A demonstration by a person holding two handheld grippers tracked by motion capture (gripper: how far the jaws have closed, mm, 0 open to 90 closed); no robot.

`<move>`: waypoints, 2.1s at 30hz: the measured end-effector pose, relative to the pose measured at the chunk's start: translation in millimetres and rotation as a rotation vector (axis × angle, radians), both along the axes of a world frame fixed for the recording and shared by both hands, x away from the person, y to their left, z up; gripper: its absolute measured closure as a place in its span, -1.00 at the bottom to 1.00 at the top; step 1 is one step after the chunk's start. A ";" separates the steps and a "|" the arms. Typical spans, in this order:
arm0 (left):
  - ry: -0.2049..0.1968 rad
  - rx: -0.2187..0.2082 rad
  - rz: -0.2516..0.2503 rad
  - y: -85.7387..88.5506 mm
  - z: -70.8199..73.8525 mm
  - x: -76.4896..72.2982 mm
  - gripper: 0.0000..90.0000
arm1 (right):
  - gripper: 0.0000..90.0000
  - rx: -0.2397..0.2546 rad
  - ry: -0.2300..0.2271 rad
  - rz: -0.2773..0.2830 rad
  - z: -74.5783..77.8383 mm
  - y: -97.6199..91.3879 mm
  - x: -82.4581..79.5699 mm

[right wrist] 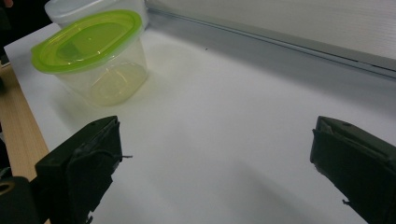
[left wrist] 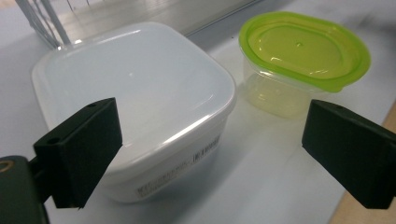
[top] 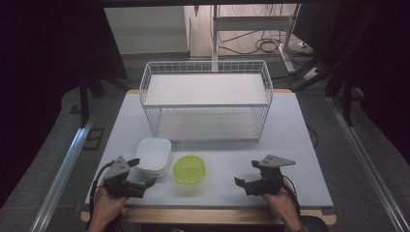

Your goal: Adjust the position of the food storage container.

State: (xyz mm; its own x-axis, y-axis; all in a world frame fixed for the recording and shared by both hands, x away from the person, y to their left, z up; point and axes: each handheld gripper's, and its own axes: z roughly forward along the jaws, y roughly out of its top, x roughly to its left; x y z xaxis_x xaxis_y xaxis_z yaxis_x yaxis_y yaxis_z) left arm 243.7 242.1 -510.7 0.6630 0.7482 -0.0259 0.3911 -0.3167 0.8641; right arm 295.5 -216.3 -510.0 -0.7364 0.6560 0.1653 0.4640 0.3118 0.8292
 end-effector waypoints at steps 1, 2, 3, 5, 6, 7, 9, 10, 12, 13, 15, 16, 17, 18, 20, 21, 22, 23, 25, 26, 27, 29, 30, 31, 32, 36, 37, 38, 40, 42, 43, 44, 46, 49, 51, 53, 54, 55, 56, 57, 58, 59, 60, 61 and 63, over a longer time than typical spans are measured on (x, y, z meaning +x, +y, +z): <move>-0.004 0.003 -0.002 -1.0 0.1 0.0 -0.86 | -0.94 -0.001 0.000 0.001 -0.1 -0.2 0.1; -0.007 -0.006 -0.002 -1.9 -0.1 0.4 -0.87 | -0.94 -0.001 -0.002 0.002 0.0 -0.5 0.1; -0.010 -0.017 0.003 -2.2 -0.3 0.9 -0.87 | -0.94 0.001 -0.004 0.003 0.3 -0.7 -0.1; -0.007 -0.037 0.000 -2.1 -0.8 1.8 -0.90 | -0.94 -0.002 -0.006 0.003 0.7 -0.5 -0.3; -0.003 -0.042 0.000 -1.9 -1.1 2.2 -0.90 | -0.94 -0.005 -0.005 0.002 0.7 -0.4 -0.4; 0.002 -0.043 0.004 -1.9 -1.4 2.5 -0.90 | -0.93 -0.009 -0.004 0.000 0.3 -0.1 -0.2; 0.013 -0.039 0.012 -2.0 -1.5 3.1 -0.88 | -0.93 -0.018 0.006 -0.003 -0.6 0.4 0.2; 0.021 -0.032 0.026 -2.2 -1.1 3.3 -0.88 | -0.93 -0.021 0.008 -0.004 -0.9 0.6 0.5; 0.027 -0.031 0.031 -2.1 -0.3 3.4 -0.88 | -0.92 -0.027 0.009 -0.003 -1.3 0.8 0.7; 0.027 -0.031 0.031 -2.1 -0.3 3.4 -0.88 | -0.92 -0.030 0.012 -0.003 -1.4 0.9 0.6; 0.047 -0.042 0.038 -2.2 1.3 3.6 -0.88 | -0.92 -0.035 0.014 -0.004 -1.8 1.3 0.7; 0.053 -0.043 0.038 -2.3 1.5 3.7 -0.88 | -0.92 -0.038 0.017 -0.006 -2.0 1.4 0.8; 0.059 -0.041 0.041 -2.6 1.7 3.7 -0.88 | -0.91 -0.040 0.019 -0.006 -2.1 1.5 0.8; 0.064 -0.039 0.046 -3.0 1.8 3.8 -0.88 | -0.91 -0.041 0.023 -0.008 -2.2 1.7 0.8; 0.072 -0.039 0.048 -3.3 1.9 3.9 -0.89 | -0.91 -0.042 0.027 -0.012 -2.2 2.4 0.6; 0.076 -0.043 0.047 -3.5 2.2 3.8 -0.89 | -0.91 -0.042 0.027 -0.012 -2.2 2.4 0.6; 0.074 -0.047 0.055 -3.8 3.4 3.2 -0.90 | -0.91 -0.043 0.035 -0.016 -1.3 3.4 0.1; 0.074 -0.047 0.055 -3.8 3.4 3.2 -0.91 | -0.91 -0.045 0.034 -0.015 -1.0 3.8 0.0; 0.071 -0.064 0.050 -3.1 5.0 2.5 -0.91 | -0.96 -0.046 0.037 -0.012 -0.8 4.9 -0.1; 0.069 -0.085 0.049 -2.1 6.3 2.1 -0.91 | -0.97 -0.050 0.049 -0.015 -1.1 7.8 -0.1; 0.067 -0.092 0.050 -1.5 6.7 2.0 -0.91 | -0.97 -0.053 0.056 -0.014 -0.9 9.2 -0.1; 0.063 -0.087 0.058 -1.1 6.8 1.8 -0.89 | -0.85 -0.064 0.065 -0.005 1.9 15.6 -0.4; 0.063 -0.082 0.062 -1.1 6.7 1.9 -0.89 | -0.73 -0.068 0.062 0.000 4.6 18.9 -0.9; 0.062 -0.077 0.065 -1.0 6.6 1.9 -0.88 | -0.59 -0.069 0.057 0.001 7.8 22.5 -1.5; 0.061 -0.074 0.068 -0.9 6.4 1.9 -0.88 | -0.43 -0.072 0.059 0.001 10.7 25.2 -1.7; 0.054 -0.067 0.073 -0.6 6.7 1.6 -0.86 | 0.28 -0.061 0.094 0.074 23.3 41.5 2.4; 0.053 -0.068 0.073 -0.4 6.7 1.6 -0.86 | 0.41 -0.068 0.099 0.101 25.2 46.4 3.5; 0.052 -0.067 0.073 0.0 6.5 1.8 -0.86 | 0.55 -0.077 0.098 0.120 26.4 50.7 4.3; 0.050 -0.060 0.075 0.3 6.1 1.9 -0.84 | 0.76 -0.095 0.085 0.173 29.4 65.9 6.3; 0.050 -0.047 0.084 0.3 5.3 2.2 -0.83 | 0.91 -0.100 0.083 0.215 32.4 81.6 8.9; 0.050 -0.040 0.088 0.4 4.9 2.3 -0.81 | 0.96 -0.101 0.079 0.230 33.6 87.9 10.1; 0.050 -0.037 0.089 0.6 4.7 2.3 -0.79 | 0.99 -0.099 0.076 0.255 35.5 99.0 12.1; 0.049 -0.030 0.089 1.0 4.7 2.0 -0.78 | 0.99 -0.106 0.071 0.290 38.0 118.4 14.5; 0.042 -0.013 0.097 2.0 5.1 1.2 -0.76 | 1.00 -0.124 0.065 0.341 39.5 145.0 16.5; 0.037 0.009 0.104 2.8 5.1 0.7 -0.76 | 1.00 -0.141 0.066 0.373 38.6 162.8 18.1; 0.032 0.022 0.115 4.2 5.2 0.3 -0.76 | 1.00 -0.162 0.060 0.390 36.5 178.0 19.8; 0.032 0.022 0.115 4.2 5.2 0.3 -0.76 | 1.00 -0.167 0.058 0.398 35.5 184.5 20.8; 0.032 0.019 0.118 5.6 5.4 0.1 -0.76 | 1.00 -0.167 0.058 0.398 35.5 184.5 20.8; 0.031 0.010 0.122 7.4 5.8 -0.1 -0.75 | 1.00 -0.164 0.065 0.411 34.0 197.1 22.1; 0.029 0.008 0.126 8.1 6.1 -0.2 -0.74 | 1.00 -0.165 0.066 0.417 33.8 201.0 22.4; 0.028 0.008 0.129 8.7 6.4 -0.3 -0.74 | 1.00 -0.168 0.067 0.426 33.3 206.3 22.3; 0.028 0.008 0.129 8.7 6.4 -0.3 -0.74 | 1.00 -0.174 0.066 0.435 32.7 212.7 21.9; 0.027 0.008 0.130 9.1 6.4 -0.4 -0.74 | 1.00 -0.178 0.068 0.444 32.2 217.4 21.4; 0.028 0.011 0.129 9.0 6.2 -0.4 -0.74 | 1.00 -0.187 0.066 0.454 31.4 221.7 21.1; 0.028 0.020 0.127 8.4 6.0 -0.4 -0.74 | 1.00 -0.208 0.063 0.468 29.2 229.7 20.1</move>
State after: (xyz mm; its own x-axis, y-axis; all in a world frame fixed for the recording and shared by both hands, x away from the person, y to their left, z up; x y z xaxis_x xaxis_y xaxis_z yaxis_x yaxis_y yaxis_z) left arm 243.3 250.5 -504.6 0.5620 0.8267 -0.0274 0.4528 -0.2798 0.8465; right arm 315.6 13.4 -480.8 -0.9516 0.2828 0.1199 0.2827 0.6536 0.7021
